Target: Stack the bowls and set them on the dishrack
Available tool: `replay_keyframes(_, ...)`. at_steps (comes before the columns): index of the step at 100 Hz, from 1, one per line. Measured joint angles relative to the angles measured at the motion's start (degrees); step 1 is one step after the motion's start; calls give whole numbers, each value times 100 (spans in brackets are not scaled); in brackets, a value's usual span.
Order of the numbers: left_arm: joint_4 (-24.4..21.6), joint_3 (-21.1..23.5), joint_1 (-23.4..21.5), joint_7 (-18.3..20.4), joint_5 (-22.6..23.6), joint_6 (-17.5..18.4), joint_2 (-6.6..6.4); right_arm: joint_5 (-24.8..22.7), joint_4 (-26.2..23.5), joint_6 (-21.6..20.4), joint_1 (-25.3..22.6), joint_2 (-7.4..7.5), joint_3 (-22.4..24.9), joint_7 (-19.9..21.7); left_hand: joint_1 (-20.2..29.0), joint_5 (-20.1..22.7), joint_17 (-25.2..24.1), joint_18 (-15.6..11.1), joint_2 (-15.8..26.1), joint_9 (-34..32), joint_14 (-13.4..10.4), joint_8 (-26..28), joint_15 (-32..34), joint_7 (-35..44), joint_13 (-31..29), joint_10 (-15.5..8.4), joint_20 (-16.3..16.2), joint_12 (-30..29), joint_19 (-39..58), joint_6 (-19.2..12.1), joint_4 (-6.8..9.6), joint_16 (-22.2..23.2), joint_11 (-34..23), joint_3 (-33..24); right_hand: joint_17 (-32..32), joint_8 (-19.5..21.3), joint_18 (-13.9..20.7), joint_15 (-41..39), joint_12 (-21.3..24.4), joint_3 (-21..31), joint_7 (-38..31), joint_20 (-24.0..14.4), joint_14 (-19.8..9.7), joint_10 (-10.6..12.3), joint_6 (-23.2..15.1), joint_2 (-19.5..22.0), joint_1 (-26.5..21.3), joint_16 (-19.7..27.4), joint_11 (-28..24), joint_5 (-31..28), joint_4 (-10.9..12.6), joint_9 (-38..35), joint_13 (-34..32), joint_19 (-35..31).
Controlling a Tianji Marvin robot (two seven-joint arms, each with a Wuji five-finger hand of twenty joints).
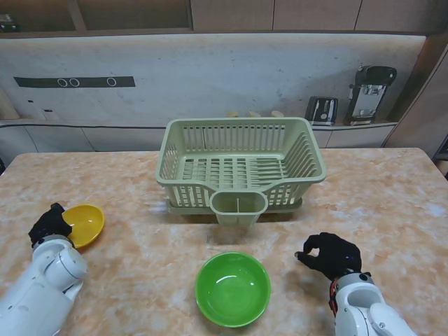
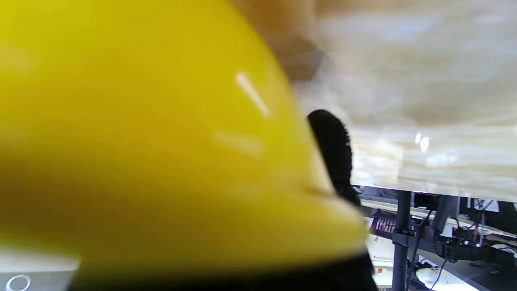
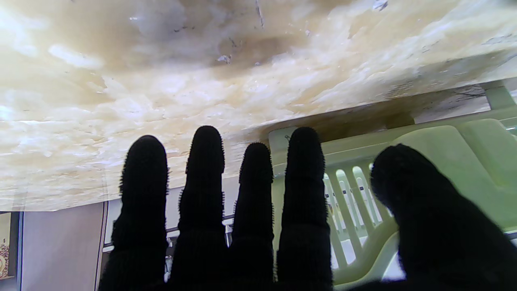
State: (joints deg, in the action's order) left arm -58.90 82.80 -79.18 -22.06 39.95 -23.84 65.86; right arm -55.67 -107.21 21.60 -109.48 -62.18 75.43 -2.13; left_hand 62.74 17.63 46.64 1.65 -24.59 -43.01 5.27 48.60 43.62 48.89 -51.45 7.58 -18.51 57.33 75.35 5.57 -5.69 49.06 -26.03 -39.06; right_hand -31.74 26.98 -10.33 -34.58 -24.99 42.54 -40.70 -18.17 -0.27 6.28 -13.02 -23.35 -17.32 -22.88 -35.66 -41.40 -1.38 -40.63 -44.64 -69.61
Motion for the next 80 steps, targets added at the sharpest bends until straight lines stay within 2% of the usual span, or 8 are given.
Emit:
replay_keyframes(3,14,4,8,-50,-11,67,8,-2,-2,0,-5,0,3,-1,0,76,52,16,-24,-138,0,21,27,1,-63,-87,0,103,62,-50,-4,87,0,-7,0,0,0,0,0,0,0,0,0,0,0,0,0,0,0,0,0,0,0,0)
replay_keyframes(6,19,9,12,-94,-22,119,17,-6,-6,0,-10,0,6,-2,0,141,95,32,-70,-262,0,90,41,8,-136,-153,0,149,127,-91,-99,177,-62,-41,0,0,0,0,0,0,0,0,0,0,0,0,0,0,0,0,0,0,0,0)
replay_keyframes(19,-64,84,-18,-137,-54,217,48,-33,-26,0,-32,0,16,-9,-7,419,135,109,-149,-410,63,446,19,252,-204,-298,0,182,360,-178,-114,449,-385,-88,0,0,0,0,0,-1,0,0,0,0,0,0,0,0,0,0,0,0,0,0)
replay_keyframes(28,-304,179,-122,-116,-75,293,56,-53,-35,1,-45,0,24,-14,-11,669,135,249,-215,-607,208,507,-53,566,-204,-454,52,182,374,-492,-117,529,-525,-166,0,0,0,0,0,-1,0,0,0,0,0,0,0,0,0,0,0,0,0,0)
replay_keyframes(52,-971,439,-468,-42,-197,520,96,-68,-63,6,-81,-2,45,-37,-13,794,142,281,-223,-620,251,508,-130,760,-204,-454,-83,184,583,-609,-117,932,-581,-205,0,0,0,0,0,-2,0,0,0,0,0,0,0,0,0,0,0,0,-1,0)
replay_keyframes(80,-1747,690,-919,160,-290,777,96,-76,-84,12,-105,-2,54,-54,-18,963,212,329,-295,-699,299,509,-185,768,-254,-452,-154,185,659,-651,-119,999,-581,-207,0,0,0,0,0,-2,0,0,0,0,0,0,0,0,0,0,0,0,-1,0)
